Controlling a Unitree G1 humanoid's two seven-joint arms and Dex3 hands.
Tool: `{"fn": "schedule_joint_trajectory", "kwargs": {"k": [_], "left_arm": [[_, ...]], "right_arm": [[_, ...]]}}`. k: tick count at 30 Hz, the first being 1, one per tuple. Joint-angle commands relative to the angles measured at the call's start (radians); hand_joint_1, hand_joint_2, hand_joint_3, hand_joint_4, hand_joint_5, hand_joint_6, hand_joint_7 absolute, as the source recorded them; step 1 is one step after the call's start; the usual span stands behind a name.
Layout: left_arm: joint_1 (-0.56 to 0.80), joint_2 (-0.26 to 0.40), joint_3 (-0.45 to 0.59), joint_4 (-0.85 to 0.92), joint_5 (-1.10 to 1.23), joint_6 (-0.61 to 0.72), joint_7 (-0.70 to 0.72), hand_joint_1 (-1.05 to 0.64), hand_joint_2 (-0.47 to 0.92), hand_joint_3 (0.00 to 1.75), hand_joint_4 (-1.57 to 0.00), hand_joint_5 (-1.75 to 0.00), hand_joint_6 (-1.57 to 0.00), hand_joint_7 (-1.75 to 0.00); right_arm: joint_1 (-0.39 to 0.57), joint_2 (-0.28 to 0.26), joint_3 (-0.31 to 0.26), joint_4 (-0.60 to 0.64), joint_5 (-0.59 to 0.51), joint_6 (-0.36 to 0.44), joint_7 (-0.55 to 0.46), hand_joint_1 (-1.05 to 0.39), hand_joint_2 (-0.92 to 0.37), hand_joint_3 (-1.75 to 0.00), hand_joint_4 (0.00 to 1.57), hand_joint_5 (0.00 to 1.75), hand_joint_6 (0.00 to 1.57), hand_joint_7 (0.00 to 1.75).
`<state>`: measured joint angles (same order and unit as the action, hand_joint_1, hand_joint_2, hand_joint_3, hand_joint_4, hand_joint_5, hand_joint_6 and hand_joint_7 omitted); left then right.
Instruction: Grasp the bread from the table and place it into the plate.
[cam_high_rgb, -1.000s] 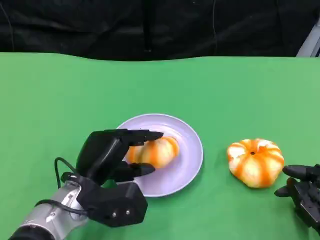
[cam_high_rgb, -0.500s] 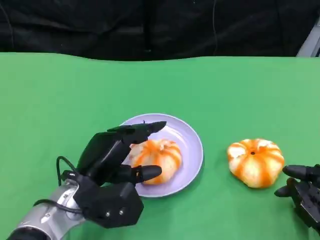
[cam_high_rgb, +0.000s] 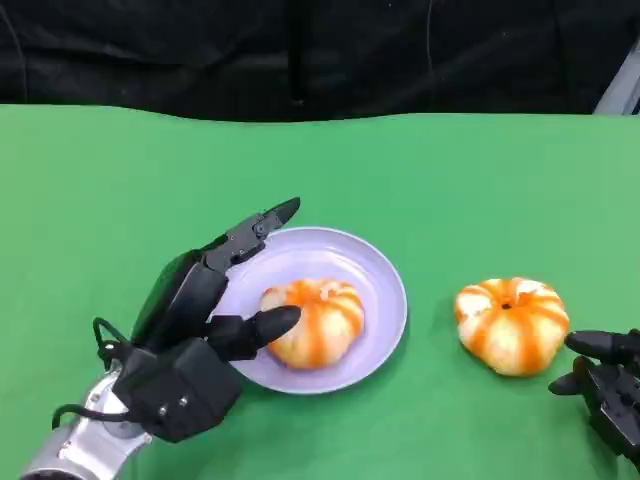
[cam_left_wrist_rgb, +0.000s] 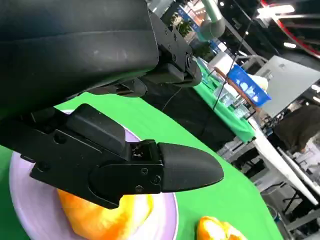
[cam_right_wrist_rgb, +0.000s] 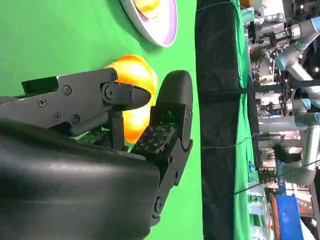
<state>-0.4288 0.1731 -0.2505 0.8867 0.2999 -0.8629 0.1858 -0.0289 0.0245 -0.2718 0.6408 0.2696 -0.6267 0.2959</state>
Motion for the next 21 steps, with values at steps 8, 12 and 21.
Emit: {"fn": "schedule_joint_trajectory", "kwargs": {"k": [8,12,21], "left_arm": [[0.039,-0.062,0.171,-0.009,-0.319,-0.12,-0.251,-0.8,0.92,0.52,-0.48,-0.04,-0.42,-0.03],[0.039,-0.072,0.195,-0.009,-0.319,-0.12,-0.279,-0.8,0.92,0.51,-0.48,-0.03,-0.42,-0.02],[0.105,-0.096,0.31,-0.079,-0.555,-0.048,-0.455,-0.68,0.92,0.42,-0.58,-0.04,-0.48,-0.03]], "right_arm": [[0.001,-0.017,-0.007,0.012,0.004,-0.007,-0.005,0.01,-0.92,-0.42,0.7,1.32,0.9,0.67],[0.0,-0.017,-0.007,0.012,0.004,-0.007,-0.005,0.01,-0.92,-0.42,0.7,1.33,0.9,0.68],[0.004,-0.019,-0.005,0.005,0.003,-0.01,-0.008,0.0,-0.92,-0.43,0.67,1.33,0.88,0.69]]}}
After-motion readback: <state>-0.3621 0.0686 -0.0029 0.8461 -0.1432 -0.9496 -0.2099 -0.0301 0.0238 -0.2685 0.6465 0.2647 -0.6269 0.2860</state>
